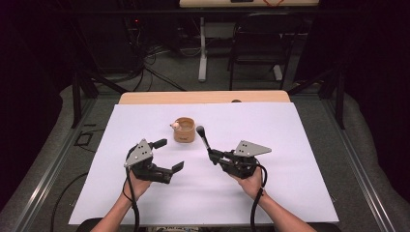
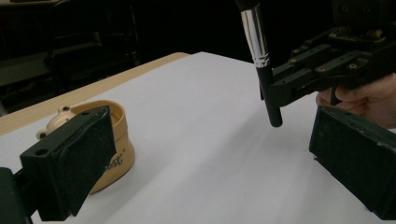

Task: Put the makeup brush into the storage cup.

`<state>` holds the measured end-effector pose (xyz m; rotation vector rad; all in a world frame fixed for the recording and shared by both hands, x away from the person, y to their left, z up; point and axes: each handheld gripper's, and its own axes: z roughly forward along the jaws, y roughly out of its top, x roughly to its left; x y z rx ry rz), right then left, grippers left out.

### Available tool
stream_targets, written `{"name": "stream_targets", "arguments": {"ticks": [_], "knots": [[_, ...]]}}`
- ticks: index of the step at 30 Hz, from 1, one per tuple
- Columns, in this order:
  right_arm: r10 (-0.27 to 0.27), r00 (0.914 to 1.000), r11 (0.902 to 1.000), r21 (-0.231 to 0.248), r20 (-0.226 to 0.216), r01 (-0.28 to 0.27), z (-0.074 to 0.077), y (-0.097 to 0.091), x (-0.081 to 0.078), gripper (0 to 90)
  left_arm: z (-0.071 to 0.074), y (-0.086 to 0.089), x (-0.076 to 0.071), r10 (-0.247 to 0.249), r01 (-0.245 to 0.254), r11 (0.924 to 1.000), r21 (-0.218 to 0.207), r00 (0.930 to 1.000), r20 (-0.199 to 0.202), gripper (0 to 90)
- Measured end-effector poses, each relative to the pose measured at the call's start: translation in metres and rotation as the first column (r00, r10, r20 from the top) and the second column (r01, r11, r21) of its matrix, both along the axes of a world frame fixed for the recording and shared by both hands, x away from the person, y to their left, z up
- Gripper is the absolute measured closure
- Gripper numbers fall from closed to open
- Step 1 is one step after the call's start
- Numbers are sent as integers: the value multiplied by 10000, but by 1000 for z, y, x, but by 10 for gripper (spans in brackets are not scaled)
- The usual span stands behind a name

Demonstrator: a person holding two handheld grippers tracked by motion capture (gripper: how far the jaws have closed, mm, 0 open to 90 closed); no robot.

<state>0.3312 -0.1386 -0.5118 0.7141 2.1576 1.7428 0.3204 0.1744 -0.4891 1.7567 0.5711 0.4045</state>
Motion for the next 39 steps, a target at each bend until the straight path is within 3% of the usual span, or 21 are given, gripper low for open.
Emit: {"name": "stream_targets", "arguments": {"ticks": [16, 25, 30, 39], "knots": [[139, 9999, 9999, 49, -85, -138, 0, 3, 0, 796, 7, -27, 6, -190, 193, 9997, -139, 9995, 242, 0], [192, 9998, 9998, 55, -84, -192, 0, 4, -1, 796, 8, -39, 11, -303, 304, 9992, -272, 9995, 19, 4], [203, 9997, 9998, 40, -115, -202, 0, 4, -1, 796, 9, -43, 16, -455, 445, 9980, -449, 9988, -203, 57], [233, 9997, 9997, 28, -105, -232, 1, 5, -1, 796, 10, -51, 21, -519, 492, 9963, -699, 9980, -372, 278]]}}
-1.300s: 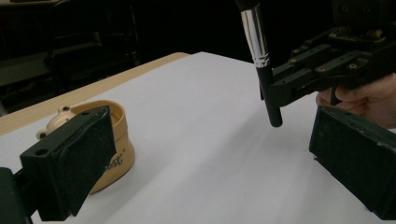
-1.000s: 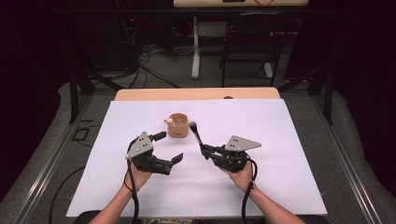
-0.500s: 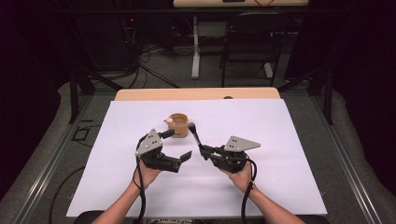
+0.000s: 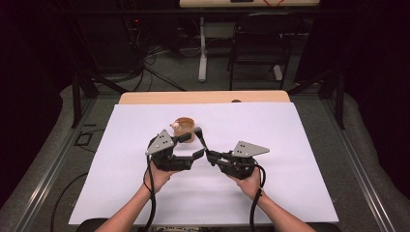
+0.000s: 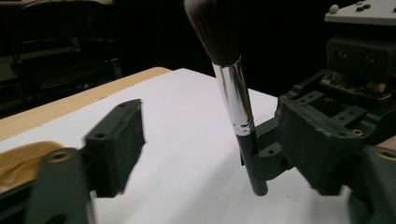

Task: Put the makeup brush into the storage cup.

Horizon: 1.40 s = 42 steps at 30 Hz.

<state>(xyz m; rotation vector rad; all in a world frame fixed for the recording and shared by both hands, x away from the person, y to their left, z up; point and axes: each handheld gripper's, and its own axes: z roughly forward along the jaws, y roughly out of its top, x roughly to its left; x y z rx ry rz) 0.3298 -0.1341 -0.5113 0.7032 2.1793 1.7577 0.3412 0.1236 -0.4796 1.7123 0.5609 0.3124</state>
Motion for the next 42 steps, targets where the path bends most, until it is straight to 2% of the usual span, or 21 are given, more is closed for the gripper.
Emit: {"name": "stream_targets", "arguments": {"ticks": [5, 10, 14, 17, 21, 24, 39, 42], "knots": [[4, 10000, 10000, -11, 18, -4, 0, 1, 0, 796, 0, -3, 3, -141, 138, 9994, -307, 9999, -100, 415], [-32, 10000, 10000, -29, 12, 32, 0, 1, 0, 795, -1, -6, 5, -280, 274, 9988, -400, 9995, -163, 532], [14, 10000, 9999, -150, -49, -15, -1, 1, 1, 795, -2, -9, 5, -443, 417, 9969, -661, 9983, -380, 562], [-9, 9999, 9999, -162, -129, 7, -2, 2, 2, 795, -1, -10, 4, -431, 413, 9975, -578, 9986, -305, 610], [-15, 9999, 9998, -174, -135, 13, -2, 2, 2, 795, 0, -11, 4, -443, 420, 9966, -709, 9985, -307, 672], [23, 9999, 9998, -176, -132, -25, -2, 2, 2, 794, -1, -10, 4, -419, 383, 9958, -831, 9982, -419, 703], [67, 9999, 9985, -543, -132, -74, 2, 4, 5, 770, 5, -14, 4, -877, 854, 9947, -576, 9954, -395, 769], [55, 9995, 9963, -856, -300, -80, 4, 4, 6, 614, 6, -15, 3, -865, 854, 9952, -483, 9960, -215, 774]]}}
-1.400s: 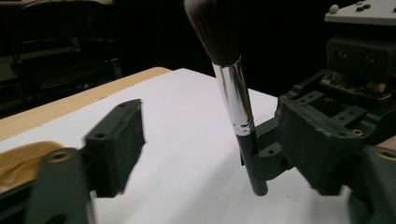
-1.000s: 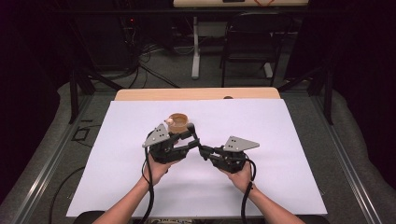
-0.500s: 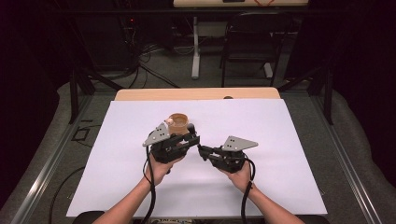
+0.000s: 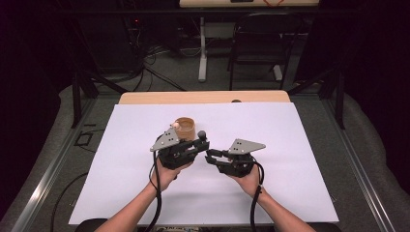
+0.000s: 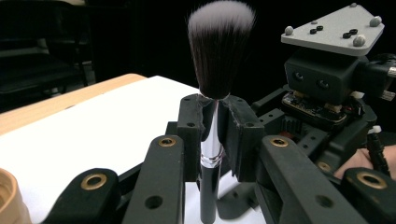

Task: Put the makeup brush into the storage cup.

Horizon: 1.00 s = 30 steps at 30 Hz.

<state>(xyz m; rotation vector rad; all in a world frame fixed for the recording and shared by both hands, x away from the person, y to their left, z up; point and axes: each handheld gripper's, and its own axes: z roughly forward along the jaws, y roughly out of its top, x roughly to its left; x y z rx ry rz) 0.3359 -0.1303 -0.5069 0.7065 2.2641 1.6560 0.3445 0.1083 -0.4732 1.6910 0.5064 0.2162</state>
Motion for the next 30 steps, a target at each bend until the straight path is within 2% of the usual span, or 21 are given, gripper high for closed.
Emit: {"name": "stream_targets", "arguments": {"ticks": [3, 5, 9, 10, 11, 15, 18, 23, 27, 30], "knots": [[-104, 9999, 9989, -466, -72, 101, 3, 2, -1, 438, 1, 2, 1, 120, -120, 9999, 81, 9999, 24, 774], [-273, 9996, 9967, -763, -72, 266, 3, 3, -1, 359, 2, 4, 2, 221, -222, 9997, 132, 9997, 74, 773], [-187, 9998, 9914, -1297, -112, 171, 5, 4, -4, 210, 3, 7, 4, 353, -355, 9992, 191, 9993, 90, 773], [-187, 9998, 9914, -1297, -112, 171, 5, 4, -4, 210, 3, 7, 4, 353, -355, 9992, 191, 9993, 90, 773], [-157, 9999, 9895, -1441, -41, 149, 6, 2, -7, 166, 3, 8, 5, 352, -356, 9990, 275, 9993, 121, 774], [-143, 9999, 9876, -1563, -82, 128, 9, -4, -9, 131, 5, 11, 6, 482, -488, 9983, 322, 9987, 181, 774], [-106, 9996, 9826, -1858, -265, 55, 9, -6, -9, 89, 6, 12, 6, 450, -456, 9983, 360, 9988, 175, 774], [-67, 9994, 9736, -2283, -330, -10, 11, -12, -13, 57, 6, 14, 8, 537, -546, 9975, 454, 9983, 210, 773], [-97, 9995, 9735, -2287, -288, 29, 10, -20, -16, 36, 7, 16, 9, 543, -557, 9970, 543, 9982, 260, 774], [-228, 9997, 9787, -2041, -5, 222, 10, -28, -19, 27, 7, 17, 10, 565, -581, 9966, 576, 9980, 296, 774]]}}
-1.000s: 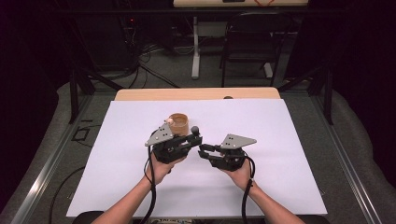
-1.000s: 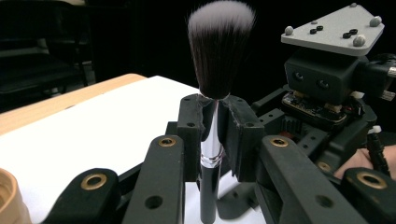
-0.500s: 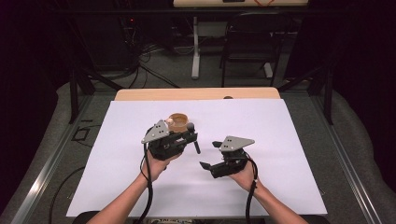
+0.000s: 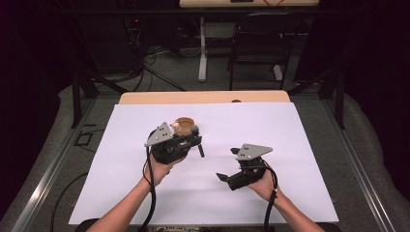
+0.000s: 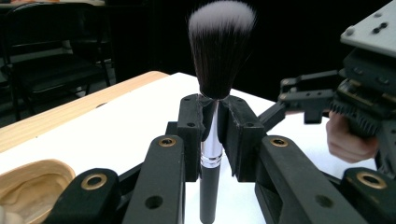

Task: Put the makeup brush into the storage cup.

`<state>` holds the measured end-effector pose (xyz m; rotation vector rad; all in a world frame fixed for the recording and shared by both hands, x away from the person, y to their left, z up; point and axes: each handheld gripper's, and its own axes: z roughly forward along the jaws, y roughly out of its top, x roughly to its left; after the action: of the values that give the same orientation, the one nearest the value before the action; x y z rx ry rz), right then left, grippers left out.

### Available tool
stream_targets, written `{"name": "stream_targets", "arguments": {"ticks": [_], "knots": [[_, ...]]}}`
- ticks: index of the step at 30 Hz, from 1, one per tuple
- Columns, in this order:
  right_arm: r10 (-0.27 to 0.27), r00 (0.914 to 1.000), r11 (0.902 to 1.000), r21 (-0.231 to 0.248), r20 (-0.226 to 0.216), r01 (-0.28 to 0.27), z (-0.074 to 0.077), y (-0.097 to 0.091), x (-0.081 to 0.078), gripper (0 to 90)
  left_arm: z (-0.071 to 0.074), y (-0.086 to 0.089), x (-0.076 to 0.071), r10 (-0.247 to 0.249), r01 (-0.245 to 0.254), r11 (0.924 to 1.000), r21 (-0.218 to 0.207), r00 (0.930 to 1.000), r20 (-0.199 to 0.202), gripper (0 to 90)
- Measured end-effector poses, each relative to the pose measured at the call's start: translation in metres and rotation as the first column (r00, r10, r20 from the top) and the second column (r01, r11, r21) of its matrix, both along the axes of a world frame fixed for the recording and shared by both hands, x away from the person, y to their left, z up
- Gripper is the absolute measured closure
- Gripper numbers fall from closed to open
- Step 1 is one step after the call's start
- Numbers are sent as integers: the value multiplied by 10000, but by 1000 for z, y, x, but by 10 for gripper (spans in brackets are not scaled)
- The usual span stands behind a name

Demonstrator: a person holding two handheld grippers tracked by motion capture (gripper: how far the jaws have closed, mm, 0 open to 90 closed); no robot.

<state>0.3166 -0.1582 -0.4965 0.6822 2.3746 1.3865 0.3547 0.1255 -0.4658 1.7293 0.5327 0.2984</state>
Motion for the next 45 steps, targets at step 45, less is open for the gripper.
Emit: {"name": "stream_targets", "arguments": {"ticks": [45], "knots": [[-1832, 9746, 9627, 2244, 1290, 1513, -5, -84, -57, 0, 20, 21, 26, 601, -643, 9954, 706, 9964, 605, 774]]}}
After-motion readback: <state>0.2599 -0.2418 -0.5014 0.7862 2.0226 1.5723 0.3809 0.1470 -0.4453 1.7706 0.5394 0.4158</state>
